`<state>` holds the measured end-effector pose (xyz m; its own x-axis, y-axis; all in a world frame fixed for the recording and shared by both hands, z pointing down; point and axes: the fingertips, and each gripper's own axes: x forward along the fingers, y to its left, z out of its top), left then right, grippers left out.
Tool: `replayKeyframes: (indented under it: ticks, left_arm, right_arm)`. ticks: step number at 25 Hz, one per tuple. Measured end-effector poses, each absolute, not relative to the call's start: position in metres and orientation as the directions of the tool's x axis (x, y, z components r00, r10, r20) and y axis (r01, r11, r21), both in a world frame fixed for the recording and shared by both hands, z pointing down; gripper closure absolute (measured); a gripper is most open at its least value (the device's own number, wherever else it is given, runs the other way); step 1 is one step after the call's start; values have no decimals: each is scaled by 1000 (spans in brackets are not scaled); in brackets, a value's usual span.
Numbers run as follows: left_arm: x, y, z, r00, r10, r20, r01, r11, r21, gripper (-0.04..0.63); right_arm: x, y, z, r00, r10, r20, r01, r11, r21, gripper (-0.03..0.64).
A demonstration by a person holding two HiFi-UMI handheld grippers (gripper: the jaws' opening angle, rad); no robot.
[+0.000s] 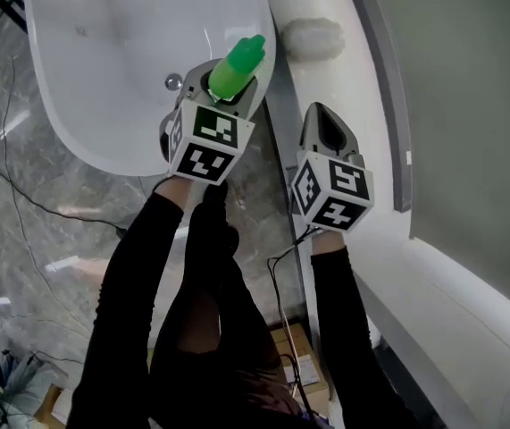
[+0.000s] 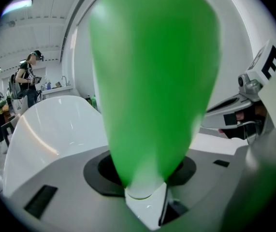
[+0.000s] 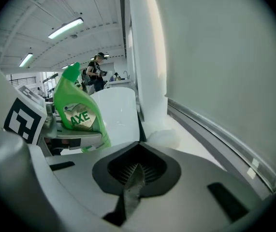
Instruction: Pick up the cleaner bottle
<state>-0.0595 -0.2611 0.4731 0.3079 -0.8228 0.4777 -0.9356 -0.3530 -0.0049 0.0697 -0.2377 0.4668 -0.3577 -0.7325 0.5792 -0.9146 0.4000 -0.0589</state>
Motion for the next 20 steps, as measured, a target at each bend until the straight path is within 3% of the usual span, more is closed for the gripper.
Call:
replayKeyframes:
  ticks: [20]
  left_arm:
    - [-228, -170, 476, 45, -829, 558, -998, -55, -2, 402]
  right_arm:
    - [-89, -231, 453, -558, -596, 577, -751, 659, -45, 615]
